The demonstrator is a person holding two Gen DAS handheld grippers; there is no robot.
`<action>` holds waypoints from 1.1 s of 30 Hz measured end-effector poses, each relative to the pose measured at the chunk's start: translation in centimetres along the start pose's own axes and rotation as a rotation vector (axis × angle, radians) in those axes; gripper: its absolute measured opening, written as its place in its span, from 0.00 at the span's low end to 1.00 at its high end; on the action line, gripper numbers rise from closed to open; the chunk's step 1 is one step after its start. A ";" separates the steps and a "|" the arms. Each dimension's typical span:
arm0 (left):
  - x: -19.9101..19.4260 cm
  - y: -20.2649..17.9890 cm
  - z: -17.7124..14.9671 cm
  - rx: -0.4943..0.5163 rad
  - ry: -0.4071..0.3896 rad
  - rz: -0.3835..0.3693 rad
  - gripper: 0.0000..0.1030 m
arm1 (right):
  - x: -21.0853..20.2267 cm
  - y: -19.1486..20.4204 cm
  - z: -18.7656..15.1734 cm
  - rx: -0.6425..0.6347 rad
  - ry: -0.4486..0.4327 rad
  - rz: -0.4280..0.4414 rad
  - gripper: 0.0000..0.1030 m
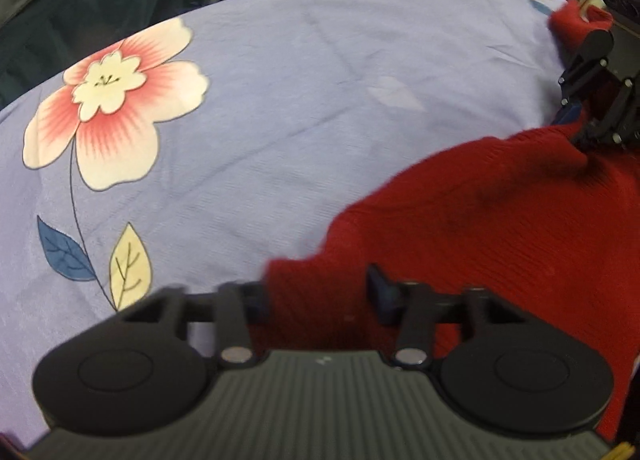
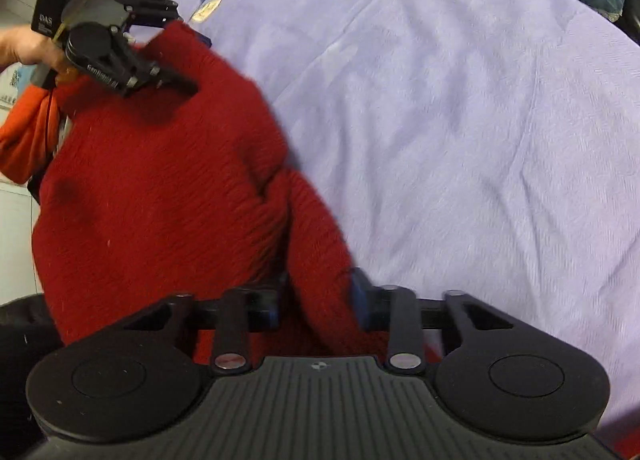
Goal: Fold small clothes
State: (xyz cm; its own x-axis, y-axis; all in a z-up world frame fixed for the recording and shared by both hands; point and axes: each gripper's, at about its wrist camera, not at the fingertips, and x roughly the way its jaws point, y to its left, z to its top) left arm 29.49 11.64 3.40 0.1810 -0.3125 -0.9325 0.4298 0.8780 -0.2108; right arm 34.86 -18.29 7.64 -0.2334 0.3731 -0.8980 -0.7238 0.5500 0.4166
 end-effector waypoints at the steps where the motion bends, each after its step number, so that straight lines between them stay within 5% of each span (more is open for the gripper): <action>1: -1.0 -0.4 -0.4 0.013 -0.026 0.006 0.35 | -0.6 0.5 -0.3 -0.003 -0.027 -0.002 0.37; 11: -15.2 -0.2 -3.1 -0.137 -0.469 -0.008 0.31 | -15.4 9.4 -7.3 -0.035 -0.616 -0.309 0.30; 17: -16.9 0.3 -3.3 -0.194 -0.577 -0.041 0.31 | -17.2 10.8 -8.9 0.008 -0.825 -0.461 0.28; 20: -15.8 -0.8 -5.0 -0.208 -0.525 -0.100 0.31 | -16.0 10.6 -9.7 0.047 -0.799 -0.453 0.28; 22: -13.4 -2.3 -6.8 -0.145 -0.405 -0.104 0.31 | -13.2 11.0 -10.9 0.045 -0.684 -0.358 0.28; 25: -10.2 -4.4 -10.3 -0.138 -0.230 -0.099 0.30 | -8.6 12.9 -13.7 -0.069 -0.473 -0.333 0.27; 27: -8.7 -5.8 -13.1 -0.149 -0.152 -0.129 0.30 | -6.2 12.9 -16.2 -0.008 -0.393 -0.266 0.27; 30: -7.8 -7.2 -15.8 -0.176 -0.108 -0.121 0.33 | -3.5 13.6 -17.7 0.030 -0.294 -0.233 0.32; 31: -7.9 -7.4 -16.4 -0.189 -0.106 -0.109 0.39 | -3.0 14.0 -17.7 0.025 -0.267 -0.211 0.42; 33: -8.6 -7.6 -17.1 -0.210 -0.117 -0.127 0.48 | -2.7 14.6 -17.1 0.040 -0.253 -0.171 0.43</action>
State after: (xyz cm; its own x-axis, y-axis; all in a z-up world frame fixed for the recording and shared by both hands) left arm 9.51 13.84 8.05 0.2439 -0.4536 -0.8572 0.2648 0.8814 -0.3911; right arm 13.88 -24.05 13.74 0.0619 0.4440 -0.8939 -0.7112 0.6480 0.2726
